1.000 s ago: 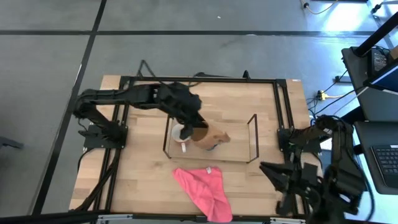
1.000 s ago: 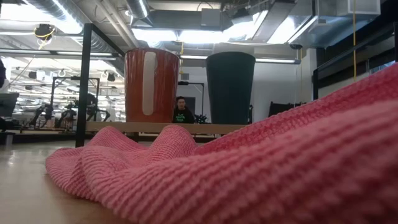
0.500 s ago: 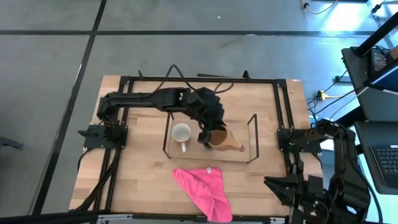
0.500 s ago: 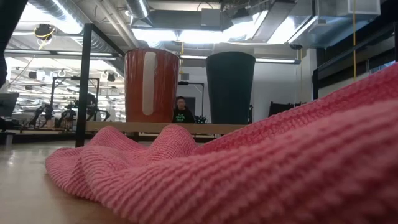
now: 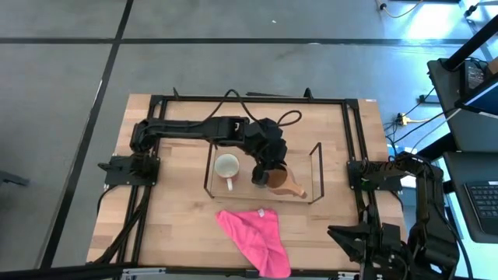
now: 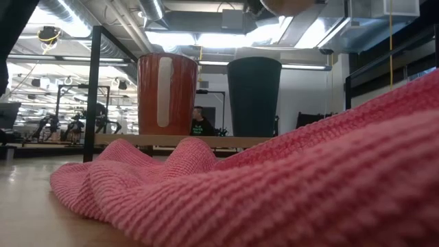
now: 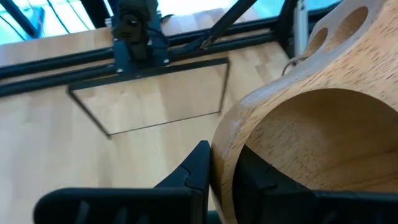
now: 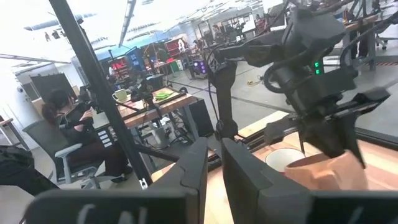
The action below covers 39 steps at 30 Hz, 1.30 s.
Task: Stack small to large cups/mugs on shelf
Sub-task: Move wooden mug from the bottom to the top
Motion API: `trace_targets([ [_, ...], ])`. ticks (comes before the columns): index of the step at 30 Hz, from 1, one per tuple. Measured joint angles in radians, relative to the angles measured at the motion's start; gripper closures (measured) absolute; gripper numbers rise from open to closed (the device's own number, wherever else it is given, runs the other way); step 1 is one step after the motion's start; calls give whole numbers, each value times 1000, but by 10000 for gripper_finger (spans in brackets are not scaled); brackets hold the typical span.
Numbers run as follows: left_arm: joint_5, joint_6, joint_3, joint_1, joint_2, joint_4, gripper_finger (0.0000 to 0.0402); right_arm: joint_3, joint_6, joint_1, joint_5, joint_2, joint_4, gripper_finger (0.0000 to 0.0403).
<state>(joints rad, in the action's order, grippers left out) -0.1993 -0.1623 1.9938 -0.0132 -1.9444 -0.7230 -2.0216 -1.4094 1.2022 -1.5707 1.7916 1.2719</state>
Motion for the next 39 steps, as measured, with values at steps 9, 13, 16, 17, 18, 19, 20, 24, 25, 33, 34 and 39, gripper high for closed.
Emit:
trace_targets([
  [9, 9, 229, 1, -65, 1, -26, 370, 0, 0, -15, 0, 0, 37, 353],
  [13, 118, 276, 1, -102, 1, -125, 370, 0, 0, -32, 0, 0, 42, 353],
  [16, 132, 302, 1, -112, 1, -187, 370, 0, 0, -46, 0, 0, 43, 353],
  [17, 130, 312, 1, -114, 1, -191, 370, 0, 1, -50, 0, 0, 43, 353],
  [18, 129, 328, 1, -117, 1, -191, 370, 0, 1, -52, 0, 0, 47, 353],
  [19, 121, 345, 1, -119, 2, -194, 370, 0, 1, -52, 0, 0, 54, 353],
  [20, 111, 363, 1, -123, 2, -203, 370, 0, 1, -52, 0, 0, 59, 353],
  [24, 143, 391, 0, -141, 2, -263, 370, 0, 2, -51, 0, 0, 69, 353],
  [25, 167, 392, 0, -145, 2, -275, 370, 0, 2, -52, 0, 0, 70, 353],
  [33, 229, 449, 0, -200, 2, -390, 370, 0, 1, -52, 0, 0, 78, 353],
  [34, 238, 452, 0, -209, 2, -401, 370, 0, 0, -52, 0, 0, 79, 353],
  [39, 242, 508, 0, -228, 3, -411, 370, 0, 0, -53, 1, 0, 93, 353],
])
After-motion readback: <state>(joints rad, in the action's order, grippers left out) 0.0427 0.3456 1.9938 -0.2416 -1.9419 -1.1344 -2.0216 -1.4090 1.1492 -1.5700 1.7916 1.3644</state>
